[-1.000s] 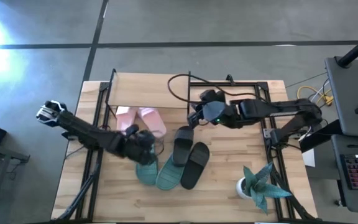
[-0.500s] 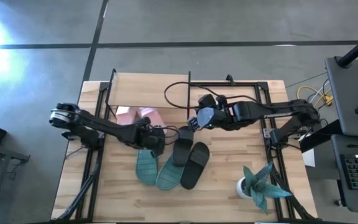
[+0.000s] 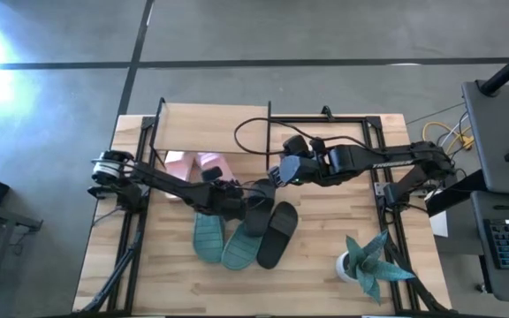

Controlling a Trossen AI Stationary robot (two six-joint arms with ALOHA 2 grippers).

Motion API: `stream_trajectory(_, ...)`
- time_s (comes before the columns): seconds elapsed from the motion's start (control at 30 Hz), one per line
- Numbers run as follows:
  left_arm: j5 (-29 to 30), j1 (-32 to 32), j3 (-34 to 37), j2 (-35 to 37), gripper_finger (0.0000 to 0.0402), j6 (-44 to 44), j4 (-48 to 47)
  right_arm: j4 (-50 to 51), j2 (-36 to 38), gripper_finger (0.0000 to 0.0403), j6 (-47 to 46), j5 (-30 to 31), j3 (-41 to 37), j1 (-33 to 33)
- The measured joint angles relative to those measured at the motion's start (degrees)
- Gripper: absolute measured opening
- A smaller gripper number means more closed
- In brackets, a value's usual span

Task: Pick and place slides into the shelf
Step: Adjust the right pink slide under the shelf

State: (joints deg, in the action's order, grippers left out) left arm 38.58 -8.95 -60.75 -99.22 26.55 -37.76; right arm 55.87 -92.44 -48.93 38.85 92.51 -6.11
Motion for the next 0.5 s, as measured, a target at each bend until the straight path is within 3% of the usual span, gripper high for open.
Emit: stream_trajectory(0.5, -8.68, 3.64, 2.88, -1.79, 0.0000, 0.12, -0.14, 0.77, 0.00, 0.0013, -0.65, 0.02, 0.00, 0.00)
